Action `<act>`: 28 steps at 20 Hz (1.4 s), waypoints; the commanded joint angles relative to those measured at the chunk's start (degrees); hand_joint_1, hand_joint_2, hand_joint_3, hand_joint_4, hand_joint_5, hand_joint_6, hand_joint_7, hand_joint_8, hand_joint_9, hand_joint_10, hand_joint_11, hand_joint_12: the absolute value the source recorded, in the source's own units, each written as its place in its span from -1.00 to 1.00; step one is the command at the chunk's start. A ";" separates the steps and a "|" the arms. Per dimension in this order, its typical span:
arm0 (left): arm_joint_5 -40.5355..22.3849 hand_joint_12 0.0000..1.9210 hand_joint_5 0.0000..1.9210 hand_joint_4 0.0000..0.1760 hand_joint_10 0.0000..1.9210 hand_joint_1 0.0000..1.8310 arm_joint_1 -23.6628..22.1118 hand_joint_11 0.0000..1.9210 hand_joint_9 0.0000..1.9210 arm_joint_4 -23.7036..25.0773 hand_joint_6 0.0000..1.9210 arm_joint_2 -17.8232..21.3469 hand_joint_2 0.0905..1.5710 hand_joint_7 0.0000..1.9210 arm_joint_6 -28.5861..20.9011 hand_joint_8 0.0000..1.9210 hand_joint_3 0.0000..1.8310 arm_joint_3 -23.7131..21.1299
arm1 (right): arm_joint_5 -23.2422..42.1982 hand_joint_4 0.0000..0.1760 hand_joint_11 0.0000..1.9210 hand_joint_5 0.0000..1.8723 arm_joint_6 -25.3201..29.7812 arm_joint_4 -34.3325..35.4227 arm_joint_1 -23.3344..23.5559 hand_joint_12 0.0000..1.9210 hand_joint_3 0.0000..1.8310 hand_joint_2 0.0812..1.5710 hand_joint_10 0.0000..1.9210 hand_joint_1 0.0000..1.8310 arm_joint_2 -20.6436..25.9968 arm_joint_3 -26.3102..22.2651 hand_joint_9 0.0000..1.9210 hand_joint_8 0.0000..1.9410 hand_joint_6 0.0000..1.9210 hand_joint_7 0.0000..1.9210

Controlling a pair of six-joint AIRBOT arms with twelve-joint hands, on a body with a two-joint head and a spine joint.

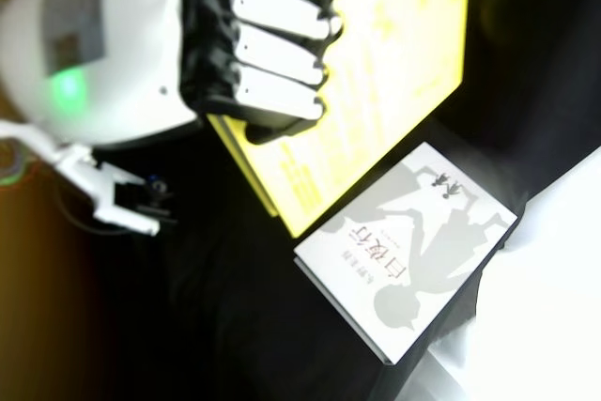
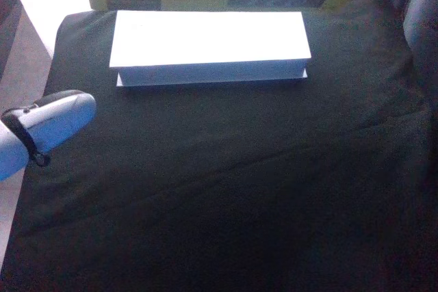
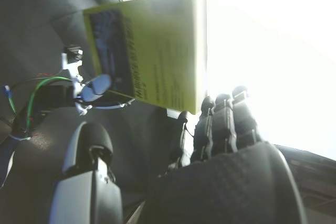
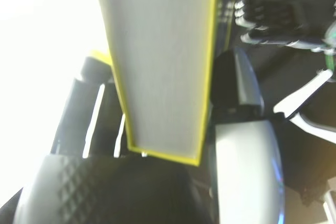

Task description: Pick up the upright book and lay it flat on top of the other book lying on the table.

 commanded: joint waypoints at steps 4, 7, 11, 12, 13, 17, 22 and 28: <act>-6.31 -1.00 -1.00 1.00 -1.00 -0.46 -0.20 -1.00 -1.00 1.62 -1.00 -1.15 0.43 -1.00 -0.18 -1.00 -0.99 0.40 | -1.51 -1.00 -0.38 -0.32 -8.50 4.44 5.58 0.91 -1.00 0.55 0.36 0.29 -0.63 0.59 -0.19 0.32 0.44 -0.08; -5.88 -1.00 -1.00 1.00 -1.00 -0.47 -0.07 -1.00 -1.00 1.50 -1.00 -2.92 0.39 -1.00 -0.18 -1.00 -1.00 1.50 | -2.15 -1.00 -0.34 -0.28 -9.72 4.45 6.96 0.82 -1.00 0.49 0.54 0.48 -3.02 3.32 -0.13 0.18 0.25 -0.04; -5.26 -1.00 -1.00 1.00 -1.00 -0.51 -0.06 -1.00 -1.00 1.80 -1.00 -4.37 0.39 -1.00 -0.18 -1.00 -1.00 3.29 | -4.46 -1.00 -0.24 -0.22 -9.72 4.45 6.98 0.91 -0.99 0.48 0.51 0.38 -7.70 8.01 -0.08 0.26 0.19 0.00; -5.26 -1.00 -1.00 0.89 -1.00 -0.51 -0.06 -1.00 -1.00 2.05 -1.00 -4.49 0.39 -1.00 -0.18 -1.00 -1.00 3.47 | -5.28 -1.00 -0.24 -0.24 -9.72 4.46 6.97 0.91 -1.00 0.50 0.50 0.35 -8.69 9.02 -0.07 0.33 0.22 -0.02; -5.34 -1.00 -1.00 0.89 -1.00 -0.51 -0.06 -1.00 -1.00 2.21 -1.00 -4.49 0.39 -1.00 -0.18 -1.00 -1.00 3.52 | -6.30 -1.00 -0.24 -0.24 -9.72 4.45 6.97 0.91 -1.00 0.50 0.50 0.35 -9.42 9.80 -0.07 0.33 0.22 -0.02; -6.11 -1.00 -1.00 0.97 -1.00 -0.48 -0.03 -1.00 -1.00 2.29 -1.00 -4.67 0.44 -1.00 -0.18 -1.00 -0.99 3.90 | -9.46 -1.00 -0.21 -0.13 -9.71 4.51 5.93 0.84 -1.00 0.42 0.30 0.37 -13.44 13.84 0.02 0.14 0.07 0.09; -6.36 -1.00 -1.00 0.73 -1.00 -0.46 0.00 -1.00 -1.00 2.72 -1.00 -4.90 0.47 -1.00 -0.18 -1.00 -0.98 4.27 | -12.80 -1.00 -0.13 -0.11 -9.71 4.57 2.50 0.92 -0.99 0.46 0.71 0.36 -15.87 17.18 -0.04 0.40 -0.03 -0.03; -6.69 -1.00 -1.00 0.94 -1.00 -0.47 0.06 -1.00 -1.00 2.76 -1.00 -4.90 0.48 -1.00 -0.18 -1.00 -0.98 4.23 | -14.75 -1.00 -0.24 -0.29 -9.68 6.53 -4.15 0.87 -1.00 0.54 0.68 0.45 -18.62 19.25 -0.12 0.42 0.20 -0.16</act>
